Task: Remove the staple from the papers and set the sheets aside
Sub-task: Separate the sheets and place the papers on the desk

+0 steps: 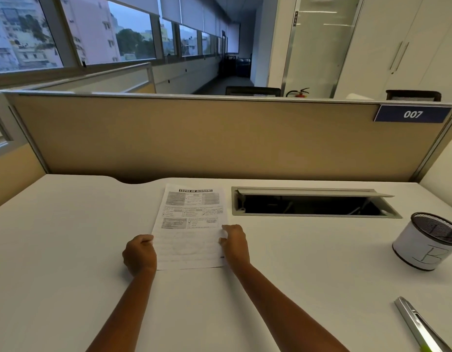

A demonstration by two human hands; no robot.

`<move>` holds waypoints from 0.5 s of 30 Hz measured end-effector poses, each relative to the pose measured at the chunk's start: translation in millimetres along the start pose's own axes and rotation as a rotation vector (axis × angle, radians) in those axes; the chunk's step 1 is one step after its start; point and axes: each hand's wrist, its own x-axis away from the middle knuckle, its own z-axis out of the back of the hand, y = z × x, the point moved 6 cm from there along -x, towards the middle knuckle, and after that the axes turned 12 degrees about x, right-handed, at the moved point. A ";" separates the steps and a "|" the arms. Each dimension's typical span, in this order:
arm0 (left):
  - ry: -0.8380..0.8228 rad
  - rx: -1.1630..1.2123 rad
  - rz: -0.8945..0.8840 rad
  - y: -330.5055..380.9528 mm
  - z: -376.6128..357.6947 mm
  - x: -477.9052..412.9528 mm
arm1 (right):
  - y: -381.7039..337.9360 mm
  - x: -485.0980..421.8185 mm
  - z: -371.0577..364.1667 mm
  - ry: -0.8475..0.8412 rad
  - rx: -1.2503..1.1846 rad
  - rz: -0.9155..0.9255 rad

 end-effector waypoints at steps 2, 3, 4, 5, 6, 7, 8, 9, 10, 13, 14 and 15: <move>-0.056 -0.023 -0.027 1.1 -10.0 -0.5 | 3.5 -3.4 -1.0 0.001 0.075 0.021; -0.087 -0.038 -0.035 1.2 -15.2 -0.8 | 3.7 -5.1 -0.7 -0.001 0.132 0.046; -0.115 -0.058 -0.042 1.3 -19.9 -0.9 | 3.8 -6.2 -0.4 -0.009 0.175 0.070; -0.135 -0.087 -0.051 1.3 -23.5 -0.6 | 3.2 -7.0 0.4 -0.017 0.231 0.103; -0.147 -0.124 -0.064 1.5 -26.4 -0.1 | 2.2 -8.0 0.6 -0.020 0.316 0.150; -0.153 -0.166 -0.081 2.0 -28.4 0.8 | 1.2 -9.4 0.1 -0.023 0.401 0.197; -0.159 -0.207 -0.103 2.4 -30.0 1.9 | 1.2 -10.6 -0.7 -0.032 0.464 0.227; -0.167 -0.247 -0.126 3.4 -31.2 3.1 | 1.5 -12.3 -1.5 -0.041 0.507 0.246; -0.177 -0.283 -0.148 3.9 -32.4 4.1 | 1.4 -14.1 -2.3 -0.054 0.538 0.255; -0.225 -0.378 -0.169 4.7 -37.5 4.9 | 1.8 -18.2 -3.8 -0.080 0.630 0.283; -0.251 -0.409 -0.163 4.4 -39.4 4.8 | 2.5 -19.2 -4.3 -0.083 0.653 0.289; -0.283 -0.448 -0.159 4.2 -41.5 4.8 | 3.2 -20.0 -4.3 -0.085 0.665 0.290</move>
